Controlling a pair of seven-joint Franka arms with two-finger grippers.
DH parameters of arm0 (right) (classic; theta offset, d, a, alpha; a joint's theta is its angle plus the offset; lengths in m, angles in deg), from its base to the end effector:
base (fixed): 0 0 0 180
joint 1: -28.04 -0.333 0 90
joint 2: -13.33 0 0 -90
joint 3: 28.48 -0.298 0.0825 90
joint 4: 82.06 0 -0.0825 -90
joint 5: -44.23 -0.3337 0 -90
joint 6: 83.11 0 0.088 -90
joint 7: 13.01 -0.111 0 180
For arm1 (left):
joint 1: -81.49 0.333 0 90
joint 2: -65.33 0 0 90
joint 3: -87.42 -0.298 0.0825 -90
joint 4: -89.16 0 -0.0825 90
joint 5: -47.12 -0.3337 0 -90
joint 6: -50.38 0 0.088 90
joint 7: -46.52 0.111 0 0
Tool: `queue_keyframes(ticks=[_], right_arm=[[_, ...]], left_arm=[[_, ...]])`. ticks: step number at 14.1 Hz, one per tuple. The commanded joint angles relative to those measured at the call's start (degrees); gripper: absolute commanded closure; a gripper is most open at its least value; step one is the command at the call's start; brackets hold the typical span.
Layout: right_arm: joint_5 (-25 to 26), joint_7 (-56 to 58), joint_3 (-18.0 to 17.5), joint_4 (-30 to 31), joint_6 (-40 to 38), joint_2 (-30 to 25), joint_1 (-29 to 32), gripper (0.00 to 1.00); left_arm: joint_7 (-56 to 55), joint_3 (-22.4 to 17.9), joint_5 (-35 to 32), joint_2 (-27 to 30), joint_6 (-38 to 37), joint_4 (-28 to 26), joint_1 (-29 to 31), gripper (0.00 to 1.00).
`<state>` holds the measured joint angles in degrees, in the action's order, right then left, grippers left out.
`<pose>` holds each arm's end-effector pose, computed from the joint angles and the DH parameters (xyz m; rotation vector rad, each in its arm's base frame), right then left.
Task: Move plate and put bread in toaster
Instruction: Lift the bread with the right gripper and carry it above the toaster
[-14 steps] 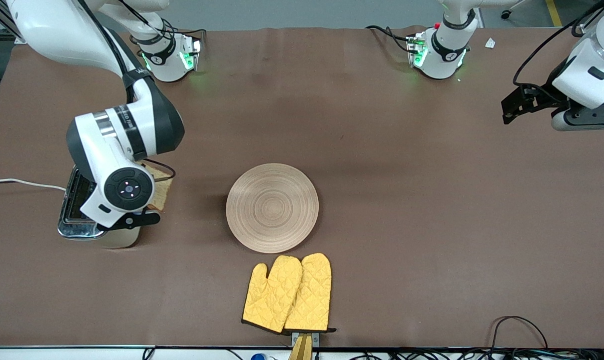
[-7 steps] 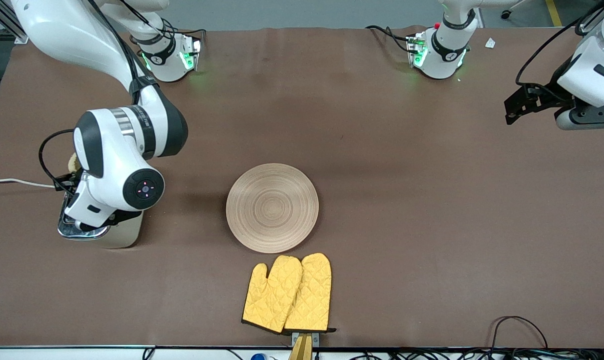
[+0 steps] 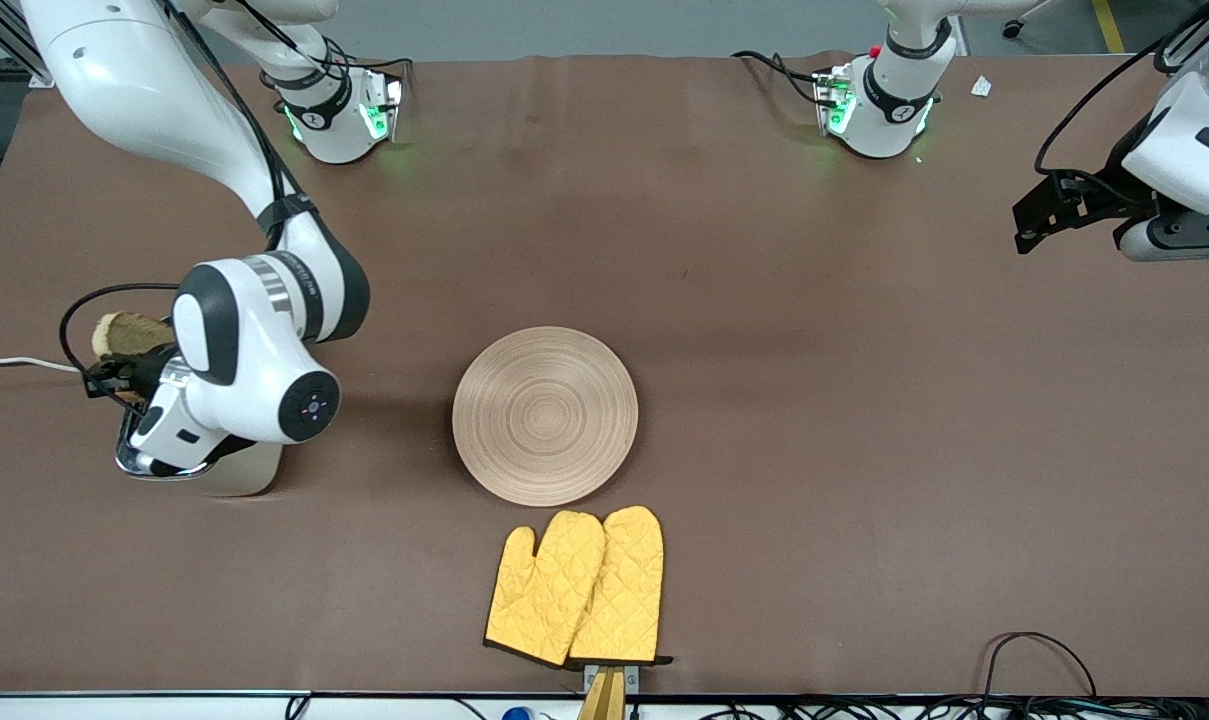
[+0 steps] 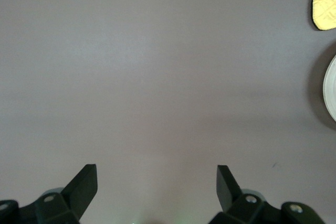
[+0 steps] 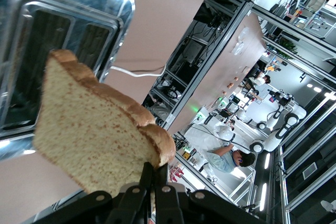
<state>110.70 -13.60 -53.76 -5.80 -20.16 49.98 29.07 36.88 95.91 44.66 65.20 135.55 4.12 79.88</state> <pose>0.5996 0.0566 0.3990 1.9789 0.3594 -0.6128 0.4899 -0.0820 0.6302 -3.0997 0.0068 -0.0113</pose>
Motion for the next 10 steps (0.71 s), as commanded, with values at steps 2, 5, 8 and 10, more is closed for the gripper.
queue_keyframes(ticks=[2, 5, 8, 10], right_arm=[[1.3, -4.8, 0.7, 1.3, 1.7, 0.8, 0.4, 1.00], [-0.3, -9.3, 0.6, 1.3, 1.6, 2.0, -0.3, 1.00], [-3.8, -12.8, 0.6, 1.3, 1.6, 2.5, -0.9, 1.00], [-7.7, -16.0, 0.6, 1.1, 1.6, 2.6, -1.9, 1.00]], left_arm=[[0.9, -0.4, 2.6, 0.1, 0.4, 0.5, 0.2, 0.00], [1.0, -0.5, 2.4, 0.2, 0.4, 0.4, 0.1, 0.00], [1.0, -0.6, 2.3, 0.2, 0.3, 0.4, 0.1, 0.00], [1.0, -0.6, 2.3, 0.2, 0.3, 0.4, 0.2, 0.00]])
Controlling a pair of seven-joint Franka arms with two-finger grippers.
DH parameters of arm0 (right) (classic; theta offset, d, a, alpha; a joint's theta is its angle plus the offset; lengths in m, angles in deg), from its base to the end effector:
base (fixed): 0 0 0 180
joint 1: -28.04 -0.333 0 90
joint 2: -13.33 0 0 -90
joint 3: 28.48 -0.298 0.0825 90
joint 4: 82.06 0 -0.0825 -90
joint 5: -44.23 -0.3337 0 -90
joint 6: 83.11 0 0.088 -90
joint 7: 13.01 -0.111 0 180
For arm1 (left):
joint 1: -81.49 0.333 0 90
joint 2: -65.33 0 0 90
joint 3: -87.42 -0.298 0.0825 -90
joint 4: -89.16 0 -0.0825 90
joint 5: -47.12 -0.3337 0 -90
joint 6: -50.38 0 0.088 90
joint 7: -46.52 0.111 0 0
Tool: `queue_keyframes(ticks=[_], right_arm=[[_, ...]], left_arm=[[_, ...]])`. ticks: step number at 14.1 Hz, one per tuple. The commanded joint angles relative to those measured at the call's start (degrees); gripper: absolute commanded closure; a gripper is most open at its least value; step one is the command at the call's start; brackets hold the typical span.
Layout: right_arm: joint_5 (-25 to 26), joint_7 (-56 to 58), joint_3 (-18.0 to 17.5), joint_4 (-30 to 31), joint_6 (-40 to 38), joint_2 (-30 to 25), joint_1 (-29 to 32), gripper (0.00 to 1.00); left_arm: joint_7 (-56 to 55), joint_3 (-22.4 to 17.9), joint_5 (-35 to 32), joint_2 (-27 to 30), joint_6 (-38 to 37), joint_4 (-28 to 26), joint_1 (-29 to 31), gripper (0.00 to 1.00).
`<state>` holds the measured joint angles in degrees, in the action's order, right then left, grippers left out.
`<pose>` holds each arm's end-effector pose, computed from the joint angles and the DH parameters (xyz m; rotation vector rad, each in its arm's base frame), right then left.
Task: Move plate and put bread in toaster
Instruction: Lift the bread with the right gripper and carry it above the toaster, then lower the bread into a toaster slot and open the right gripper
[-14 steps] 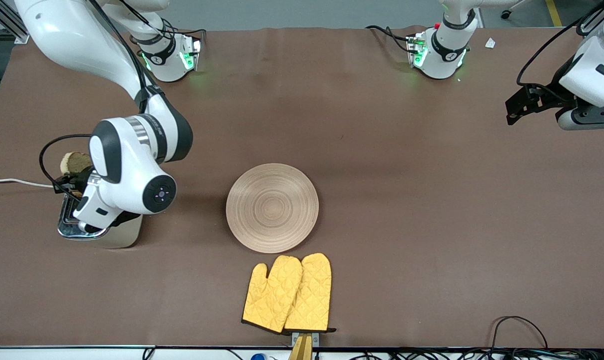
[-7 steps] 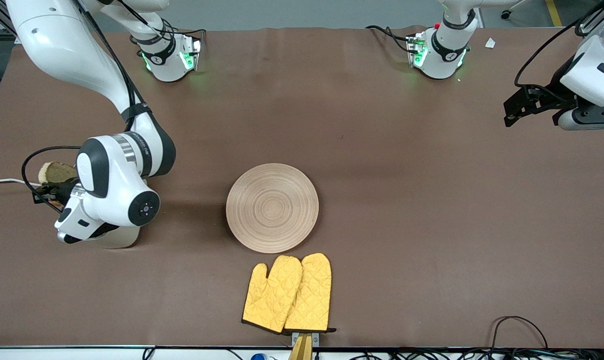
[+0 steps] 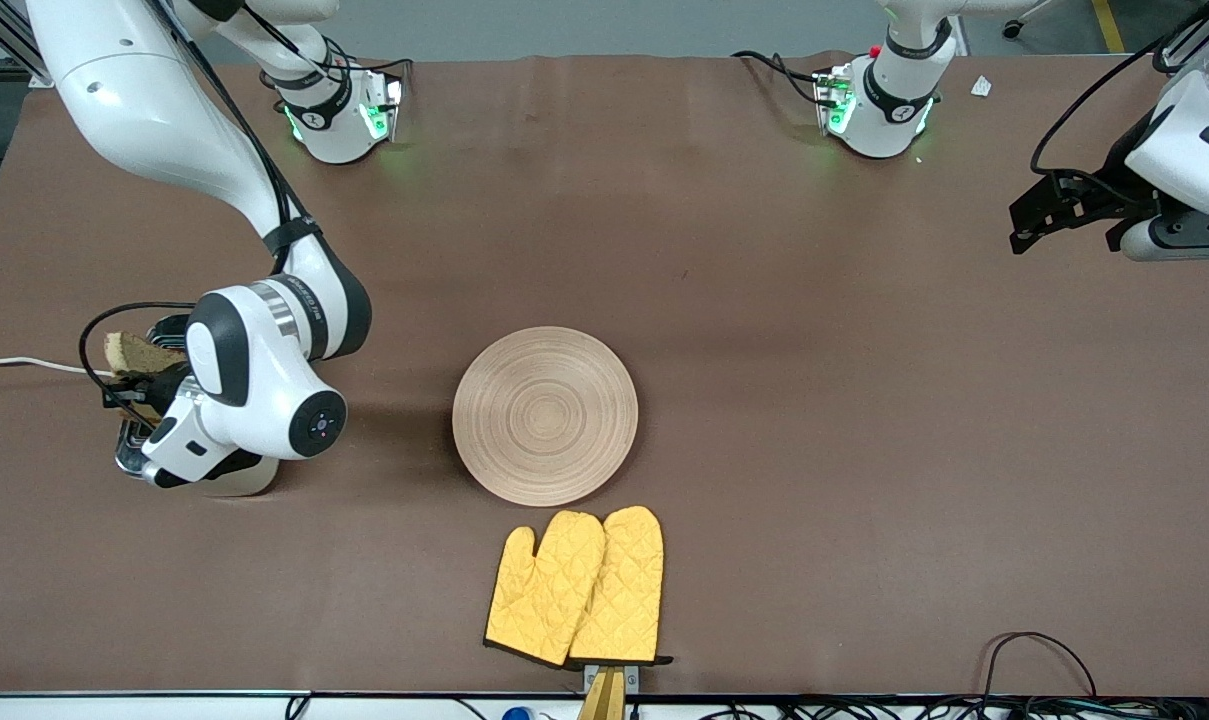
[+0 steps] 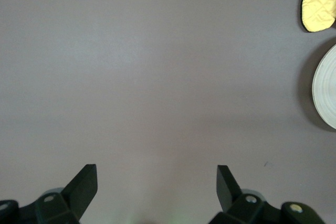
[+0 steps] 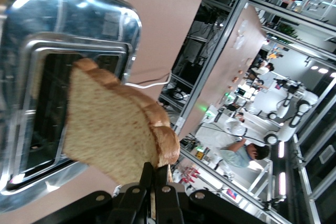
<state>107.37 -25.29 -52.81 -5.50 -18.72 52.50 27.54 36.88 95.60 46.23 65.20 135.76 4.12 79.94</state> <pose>0.5987 0.0713 0.3637 2.0188 0.2179 -0.5355 0.4903 -0.0821 0.6305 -3.1273 0.0005 -0.0097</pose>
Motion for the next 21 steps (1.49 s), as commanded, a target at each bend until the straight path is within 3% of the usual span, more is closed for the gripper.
queue_keyframes(ticks=[1, 9, 13, 16, 21], right_arm=[[-6.3, -5.5, -0.4, 0.3, 0.2, 0.5, -0.5, 1.00], [-27.9, -8.0, -0.6, -8.7, -0.1, 0.0, 0.3, 1.00], [-28.7, -0.9, 0.4, -10.1, -0.9, -1.4, 2.0, 1.00], [-29.1, 6.5, 4.1, -12.0, -0.3, -1.6, 3.4, 1.00], [-31.7, 6.7, 4.3, -14.1, 0.1, -1.5, 3.8, 1.00]], left_arm=[[0.9, -0.3, 0.7, 0.2, 0.1, 0.4, 0.1, 0.00], [1.0, -0.3, 0.8, 0.0, 0.2, 0.4, 0.1, 0.00], [1.0, -0.3, 0.9, 0.1, 0.2, 0.6, 0.1, 0.00], [1.1, -0.3, 0.9, 0.3, 0.2, 0.5, 0.1, 0.00], [1.1, -0.4, 0.9, 0.3, 0.1, 0.5, 0.1, 0.00]])
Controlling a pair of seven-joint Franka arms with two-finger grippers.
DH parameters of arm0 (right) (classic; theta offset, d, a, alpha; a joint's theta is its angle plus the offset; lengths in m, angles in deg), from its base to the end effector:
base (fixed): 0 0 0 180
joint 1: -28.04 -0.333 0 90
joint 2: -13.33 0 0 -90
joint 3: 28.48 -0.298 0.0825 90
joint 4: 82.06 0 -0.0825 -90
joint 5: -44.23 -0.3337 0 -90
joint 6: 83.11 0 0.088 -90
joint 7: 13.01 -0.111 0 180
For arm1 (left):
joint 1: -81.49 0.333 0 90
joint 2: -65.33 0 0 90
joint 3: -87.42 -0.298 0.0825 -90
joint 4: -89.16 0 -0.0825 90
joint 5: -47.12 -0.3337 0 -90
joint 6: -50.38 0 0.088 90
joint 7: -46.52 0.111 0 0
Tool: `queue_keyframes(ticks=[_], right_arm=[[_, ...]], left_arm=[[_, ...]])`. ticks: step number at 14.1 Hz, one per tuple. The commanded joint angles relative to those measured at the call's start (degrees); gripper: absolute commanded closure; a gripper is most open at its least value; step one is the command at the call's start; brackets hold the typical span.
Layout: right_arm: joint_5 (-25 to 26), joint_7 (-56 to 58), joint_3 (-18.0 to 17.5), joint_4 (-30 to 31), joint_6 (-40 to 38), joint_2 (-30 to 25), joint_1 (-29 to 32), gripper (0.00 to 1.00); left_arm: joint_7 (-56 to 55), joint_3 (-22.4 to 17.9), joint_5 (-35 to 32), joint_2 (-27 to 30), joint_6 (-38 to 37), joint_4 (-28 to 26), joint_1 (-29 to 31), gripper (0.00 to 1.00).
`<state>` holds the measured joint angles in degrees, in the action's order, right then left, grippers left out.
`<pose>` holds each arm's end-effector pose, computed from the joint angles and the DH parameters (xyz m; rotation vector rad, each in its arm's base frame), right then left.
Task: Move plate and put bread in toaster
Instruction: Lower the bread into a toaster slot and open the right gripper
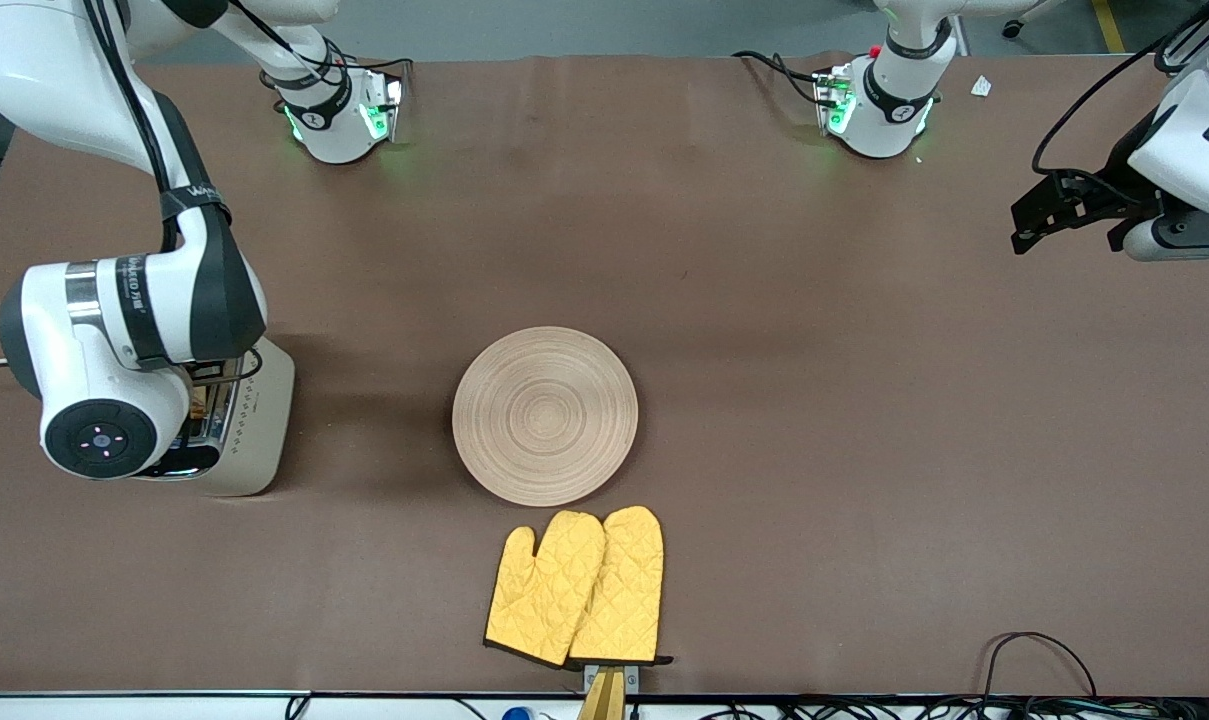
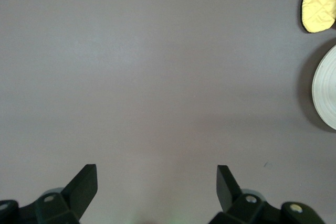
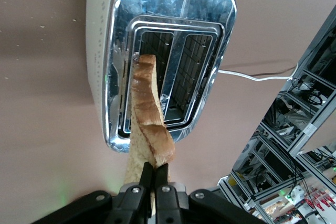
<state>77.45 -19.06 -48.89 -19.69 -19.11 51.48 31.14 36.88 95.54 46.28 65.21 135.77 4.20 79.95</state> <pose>0.6041 0.0430 0.4172 2.5858 0.1296 -0.7010 0.4904 -0.0816 0.6311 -3.1284 -0.0014 -0.0121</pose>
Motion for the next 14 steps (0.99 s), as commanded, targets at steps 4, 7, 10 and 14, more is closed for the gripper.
queue_keyframes(ticks=[4, 7, 10, 14], right_arm=[[-1.9, 0.2, 0.6, -0.1, 6.3, -0.2, 0.7, 1.00], [-3.5, -0.2, 0.8, -1.6, 6.7, -0.1, 0.8, 1.00], [-4.9, -0.3, 1.7, -1.5, 6.7, -0.2, 1.0, 0.99], [-4.8, 0.4, 2.8, -1.3, 6.9, -0.2, 1.0, 0.40]], left_arm=[[1.1, -0.3, 0.8, 0.2, 0.0, 0.4, 0.0, 0.00], [0.9, -0.3, 0.8, 0.0, 0.0, 0.3, 0.0, 0.00], [0.9, -0.2, 0.6, 0.0, 0.0, 0.4, 0.0, 0.00], [0.9, -0.2, 0.5, 0.0, -0.1, 0.4, 0.0, 0.00]])
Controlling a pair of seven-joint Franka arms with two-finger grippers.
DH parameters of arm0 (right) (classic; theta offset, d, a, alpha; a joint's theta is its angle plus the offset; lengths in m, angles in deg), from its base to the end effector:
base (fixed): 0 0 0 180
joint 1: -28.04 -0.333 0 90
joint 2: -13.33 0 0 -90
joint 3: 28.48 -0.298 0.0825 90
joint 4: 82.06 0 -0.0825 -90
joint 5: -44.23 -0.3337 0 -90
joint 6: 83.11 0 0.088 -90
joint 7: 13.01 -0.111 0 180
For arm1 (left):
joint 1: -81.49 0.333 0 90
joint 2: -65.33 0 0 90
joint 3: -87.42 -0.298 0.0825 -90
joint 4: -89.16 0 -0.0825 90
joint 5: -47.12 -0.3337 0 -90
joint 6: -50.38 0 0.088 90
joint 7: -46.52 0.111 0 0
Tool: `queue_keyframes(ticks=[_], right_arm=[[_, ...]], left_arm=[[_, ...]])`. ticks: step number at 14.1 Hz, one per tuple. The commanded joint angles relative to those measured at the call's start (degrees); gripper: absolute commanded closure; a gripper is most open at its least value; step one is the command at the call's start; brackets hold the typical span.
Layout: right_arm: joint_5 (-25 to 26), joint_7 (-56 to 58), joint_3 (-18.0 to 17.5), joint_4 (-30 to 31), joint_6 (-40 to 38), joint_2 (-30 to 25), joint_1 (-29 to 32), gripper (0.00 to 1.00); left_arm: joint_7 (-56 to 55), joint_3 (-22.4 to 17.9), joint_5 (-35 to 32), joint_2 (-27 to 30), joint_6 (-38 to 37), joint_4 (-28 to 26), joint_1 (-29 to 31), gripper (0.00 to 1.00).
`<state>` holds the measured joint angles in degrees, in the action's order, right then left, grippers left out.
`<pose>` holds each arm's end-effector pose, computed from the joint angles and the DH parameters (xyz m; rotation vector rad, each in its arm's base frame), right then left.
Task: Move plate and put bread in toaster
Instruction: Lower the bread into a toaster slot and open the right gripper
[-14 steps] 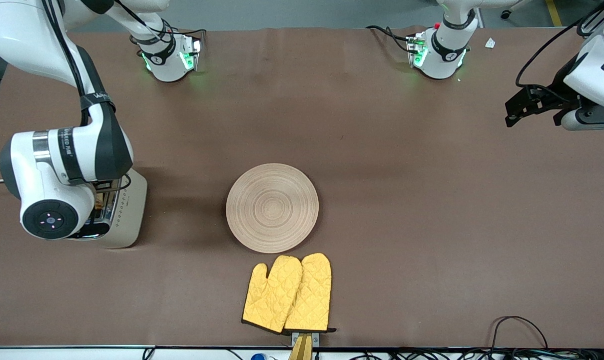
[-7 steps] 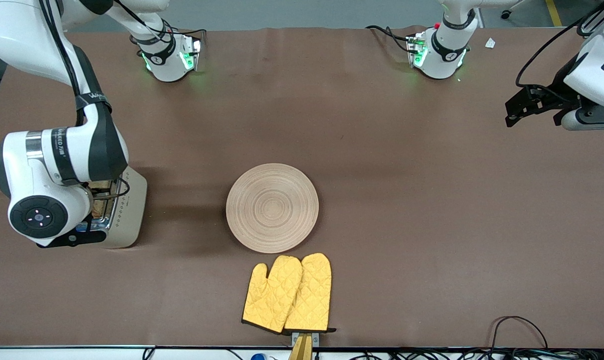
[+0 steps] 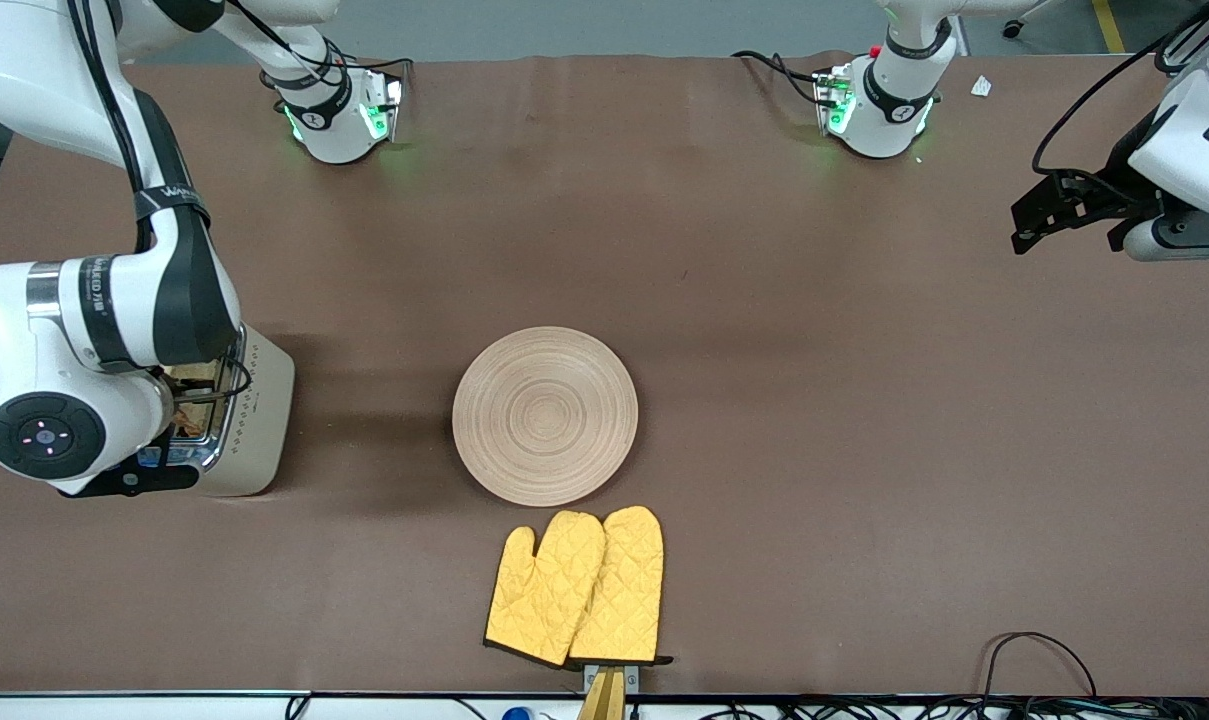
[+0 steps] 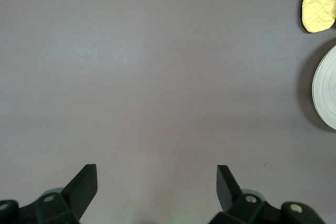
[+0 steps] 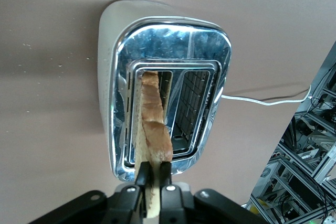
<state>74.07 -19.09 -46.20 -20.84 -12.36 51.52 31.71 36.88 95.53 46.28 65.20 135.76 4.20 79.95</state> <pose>0.6216 0.0283 0.4211 2.6826 0.0923 -0.5689 0.4904 -0.0815 0.6310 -3.1283 -0.0016 -0.0116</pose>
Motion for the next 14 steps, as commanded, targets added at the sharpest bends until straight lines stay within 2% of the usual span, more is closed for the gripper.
queue_keyframes(ticks=[1, 4, 6, 7, 9, 10, 13, 14], right_arm=[[-1.5, 0.4, 0.1, -0.1, 0.2, -0.2, 0.7, 0.21], [-1.6, 0.4, 0.1, -0.1, 0.2, -0.3, 0.7, 0.00], [-2.3, 0.5, 0.1, -0.1, 0.3, -0.5, 1.1, 0.00], [-4.7, 0.6, 0.0, -0.1, 2.8, -0.9, 2.0, 0.00], [-14.8, 0.9, 0.7, 2.8, 6.5, -4.5, 5.5, 0.00], [-18.5, 0.9, 2.6, 5.5, 9.1, -6.8, 5.8, 0.00], [-23.5, 3.2, 6.8, 14.2, 15.1, -15.5, 4.7, 0.00], [-24.5, 5.3, 10.0, 17.1, 17.2, -18.3, 2.7, 0.00]], left_arm=[[0.9, -0.2, 0.5, 0.0, -0.1, 0.4, 0.0, 0.00], [0.9, -0.2, 0.6, 0.0, -0.1, 0.4, 0.0, 0.00], [0.9, -0.2, 0.5, 0.0, 0.0, 0.4, 0.0, 0.00], [0.9, -0.2, 0.5, 0.0, 0.0, 0.4, 0.0, 0.00], [0.9, -0.2, 0.5, 0.0, 0.0, 0.5, 0.0, 0.00], [0.9, -0.2, 0.5, 0.0, 0.0, 0.5, 0.0, 0.00], [1.0, -0.2, 0.5, 0.1, 0.0, 0.5, 0.0, 0.00], [1.0, -0.2, 0.5, 0.2, 0.0, 0.5, 0.0, 0.00]])
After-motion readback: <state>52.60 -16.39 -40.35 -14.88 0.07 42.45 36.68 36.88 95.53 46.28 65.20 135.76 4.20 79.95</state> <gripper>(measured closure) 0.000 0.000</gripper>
